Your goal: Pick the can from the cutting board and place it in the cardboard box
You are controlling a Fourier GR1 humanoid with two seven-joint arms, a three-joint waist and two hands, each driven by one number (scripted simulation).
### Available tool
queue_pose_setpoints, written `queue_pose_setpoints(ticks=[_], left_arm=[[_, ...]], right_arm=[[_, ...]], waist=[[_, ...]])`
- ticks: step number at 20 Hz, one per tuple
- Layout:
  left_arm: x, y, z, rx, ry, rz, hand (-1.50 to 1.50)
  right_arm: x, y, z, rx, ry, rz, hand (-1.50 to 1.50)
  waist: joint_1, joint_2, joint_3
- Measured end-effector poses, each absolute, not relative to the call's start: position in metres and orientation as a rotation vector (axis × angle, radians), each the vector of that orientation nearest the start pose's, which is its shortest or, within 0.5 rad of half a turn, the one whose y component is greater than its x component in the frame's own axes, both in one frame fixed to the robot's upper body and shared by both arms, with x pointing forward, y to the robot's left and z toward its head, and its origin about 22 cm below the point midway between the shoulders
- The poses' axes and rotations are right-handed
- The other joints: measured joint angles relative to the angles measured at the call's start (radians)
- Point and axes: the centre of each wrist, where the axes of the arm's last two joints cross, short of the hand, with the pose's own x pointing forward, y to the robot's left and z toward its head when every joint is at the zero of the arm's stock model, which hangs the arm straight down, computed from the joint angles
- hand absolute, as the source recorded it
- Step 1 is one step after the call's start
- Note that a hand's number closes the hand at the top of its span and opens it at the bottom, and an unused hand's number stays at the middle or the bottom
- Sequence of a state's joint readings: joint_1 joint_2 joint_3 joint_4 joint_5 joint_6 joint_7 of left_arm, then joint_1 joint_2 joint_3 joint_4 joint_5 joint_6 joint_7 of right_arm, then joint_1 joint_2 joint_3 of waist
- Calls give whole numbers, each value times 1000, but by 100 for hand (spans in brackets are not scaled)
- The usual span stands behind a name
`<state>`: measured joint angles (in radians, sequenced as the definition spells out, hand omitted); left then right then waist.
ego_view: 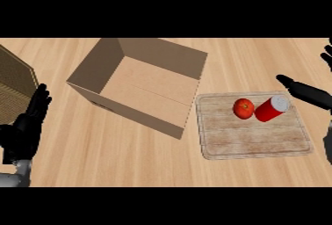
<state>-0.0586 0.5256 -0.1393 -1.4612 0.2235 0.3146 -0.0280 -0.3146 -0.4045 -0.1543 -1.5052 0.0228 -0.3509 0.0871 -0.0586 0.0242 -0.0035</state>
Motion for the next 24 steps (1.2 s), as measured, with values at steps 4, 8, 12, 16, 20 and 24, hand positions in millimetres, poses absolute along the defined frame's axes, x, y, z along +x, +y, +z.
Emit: queue_pose_setpoints(ticks=[4,8,12,16,20,24], left_arm=[[248,314,15,398,-1486,-143,0],[245,297,14,391,-1462,-177,0],[242,293,8,391,-1451,-186,0],[240,295,7,399,-1445,-194,0],[239,289,8,386,-1441,-204,0],[240,291,7,386,-1443,-204,0]], right_arm=[[301,-346,83,-890,-1696,-426,-150],[292,-357,64,-1043,-1609,-395,-150],[276,-375,59,-1123,-1435,-187,-150],[271,-385,75,-1106,-1247,31,-150],[275,-379,92,-1024,-1039,223,-150],[283,-361,112,-923,-878,344,-150]], waist=[[25,-9,4],[45,-19,4],[48,-24,1],[51,-27,-1],[58,-28,-1],[61,-27,0]])
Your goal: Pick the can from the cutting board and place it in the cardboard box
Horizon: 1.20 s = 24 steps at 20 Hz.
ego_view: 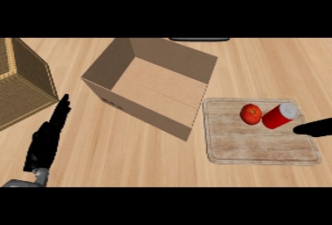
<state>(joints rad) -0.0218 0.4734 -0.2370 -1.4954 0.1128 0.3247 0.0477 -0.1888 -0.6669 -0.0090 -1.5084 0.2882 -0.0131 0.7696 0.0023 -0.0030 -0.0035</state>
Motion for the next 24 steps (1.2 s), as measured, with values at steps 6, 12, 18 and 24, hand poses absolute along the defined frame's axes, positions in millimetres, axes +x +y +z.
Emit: queue_pose_setpoints(ticks=[6,12,18,24], left_arm=[[241,290,6,382,-1445,-201,0],[241,283,11,379,-1447,-203,0],[238,285,10,381,-1446,-199,0],[237,288,6,380,-1447,-200,0]], right_arm=[[290,-329,123,-855,-760,393,-150],[298,-315,113,-865,-712,392,-150],[305,-311,102,-865,-660,394,-150],[306,-311,90,-862,-634,390,-150]], waist=[[0,2,2],[2,2,3],[2,3,3],[0,3,4]])
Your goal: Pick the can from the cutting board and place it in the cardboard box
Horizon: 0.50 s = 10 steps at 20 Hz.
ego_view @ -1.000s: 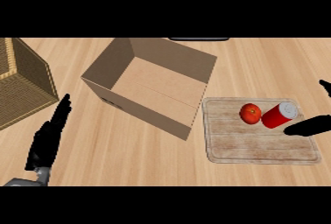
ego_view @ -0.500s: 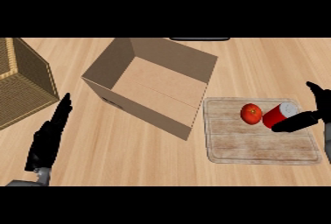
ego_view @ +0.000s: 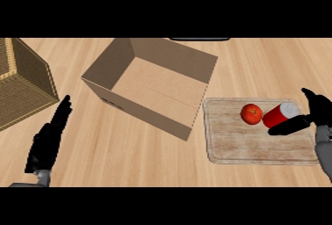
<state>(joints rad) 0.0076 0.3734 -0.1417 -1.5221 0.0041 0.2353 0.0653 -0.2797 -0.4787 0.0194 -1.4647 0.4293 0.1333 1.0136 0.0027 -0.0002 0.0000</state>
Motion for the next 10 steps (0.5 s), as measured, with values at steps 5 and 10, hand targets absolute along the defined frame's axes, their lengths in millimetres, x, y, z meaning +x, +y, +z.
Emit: queue_pose_setpoints(ticks=[5,10], left_arm=[[241,282,5,378,-1444,-201,0],[235,286,13,377,-1444,-201,0]], right_arm=[[311,-306,80,-873,-619,390,-150],[310,-308,69,-877,-607,379,-150]], waist=[[0,0,0],[1,0,0]])
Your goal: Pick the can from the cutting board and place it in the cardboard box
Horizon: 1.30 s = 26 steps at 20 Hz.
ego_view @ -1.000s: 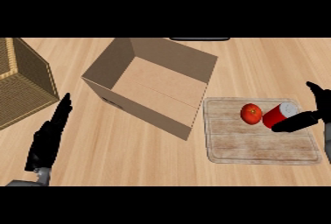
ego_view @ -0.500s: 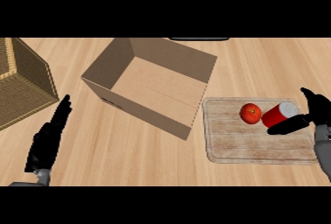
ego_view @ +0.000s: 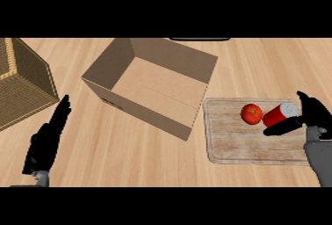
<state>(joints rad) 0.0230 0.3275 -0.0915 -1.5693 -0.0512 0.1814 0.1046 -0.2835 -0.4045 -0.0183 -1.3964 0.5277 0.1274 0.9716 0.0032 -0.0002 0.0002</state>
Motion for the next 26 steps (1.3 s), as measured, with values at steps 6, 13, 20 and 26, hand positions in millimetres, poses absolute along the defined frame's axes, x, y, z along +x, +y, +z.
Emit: queue_pose_setpoints(ticks=[6,13,20,26], left_arm=[[241,290,8,380,-1445,-200,0],[234,286,7,383,-1446,-198,0],[237,289,14,385,-1445,-199,0],[237,290,13,380,-1447,-200,0]], right_arm=[[308,-304,63,-877,-609,373,-150],[318,-302,49,-866,-595,376,-150],[318,-303,41,-841,-586,387,150],[320,-304,33,-929,-610,408,150]], waist=[[-1,0,0],[1,0,0],[-1,-3,-4],[1,-3,-5]])
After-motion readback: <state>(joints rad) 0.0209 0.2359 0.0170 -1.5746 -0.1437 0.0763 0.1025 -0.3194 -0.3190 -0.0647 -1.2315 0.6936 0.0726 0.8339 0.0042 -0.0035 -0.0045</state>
